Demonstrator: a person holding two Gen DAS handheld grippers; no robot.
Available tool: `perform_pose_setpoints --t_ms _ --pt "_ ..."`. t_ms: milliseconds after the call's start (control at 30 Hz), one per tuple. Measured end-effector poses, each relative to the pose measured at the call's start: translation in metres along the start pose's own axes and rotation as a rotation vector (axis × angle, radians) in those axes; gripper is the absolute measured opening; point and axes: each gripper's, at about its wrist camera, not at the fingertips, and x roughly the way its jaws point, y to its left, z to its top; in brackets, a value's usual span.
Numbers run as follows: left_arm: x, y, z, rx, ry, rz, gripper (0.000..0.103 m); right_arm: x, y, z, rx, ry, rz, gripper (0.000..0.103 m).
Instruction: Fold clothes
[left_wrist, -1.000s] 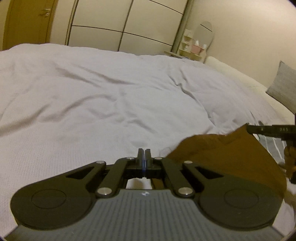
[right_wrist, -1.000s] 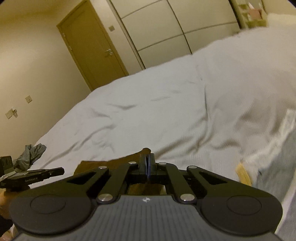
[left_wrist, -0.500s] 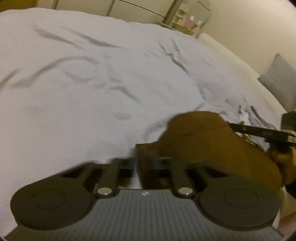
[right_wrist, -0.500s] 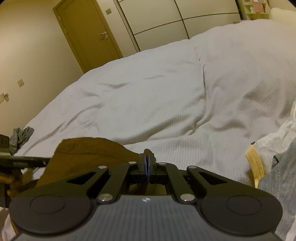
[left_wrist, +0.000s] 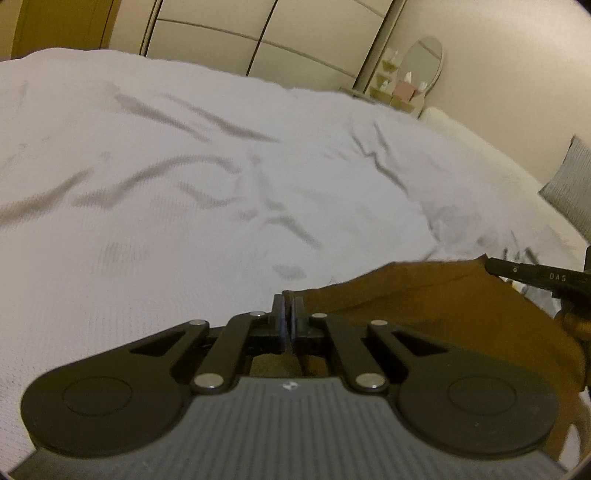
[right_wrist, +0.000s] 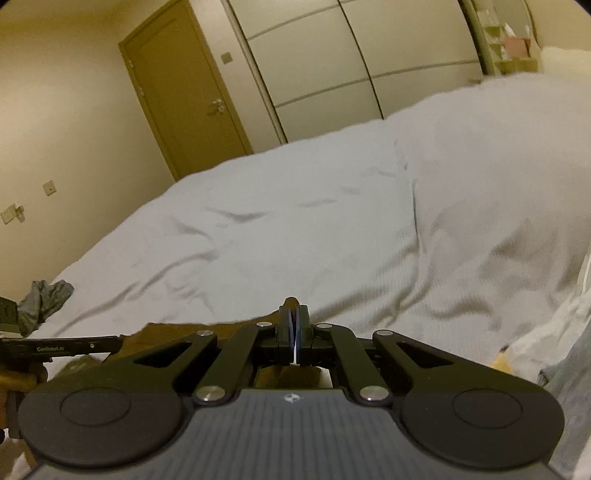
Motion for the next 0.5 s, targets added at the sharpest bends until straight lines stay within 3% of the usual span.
perform_pose_setpoints --t_ms 100,200,300,367,400,500 --pt "0.014 -0.005 -0.003 0.049 0.094 0.005 0.001 0.018 -0.004 -0.007 -0.005 0.078 -0.007 0.000" --pt "0.011 -0.010 -0.002 0.079 0.108 0.033 0.001 0.031 -0.007 -0.010 -0.020 0.159 -0.010 0.000" --pt "-0.003 -0.012 -0.001 0.085 0.102 0.065 0.002 0.021 -0.002 -0.004 -0.030 0.155 -0.016 0.004" --pt "-0.017 -0.014 -0.002 0.088 0.086 0.088 0.004 0.003 0.006 -0.002 -0.054 0.127 -0.034 0.016" --pt "-0.026 -0.016 -0.003 0.089 0.073 0.100 0.009 -0.008 0.009 -0.002 -0.067 0.110 -0.045 0.017" --pt "-0.054 -0.024 -0.008 0.104 0.026 0.131 0.012 -0.041 0.022 -0.004 -0.104 0.064 -0.055 0.017"
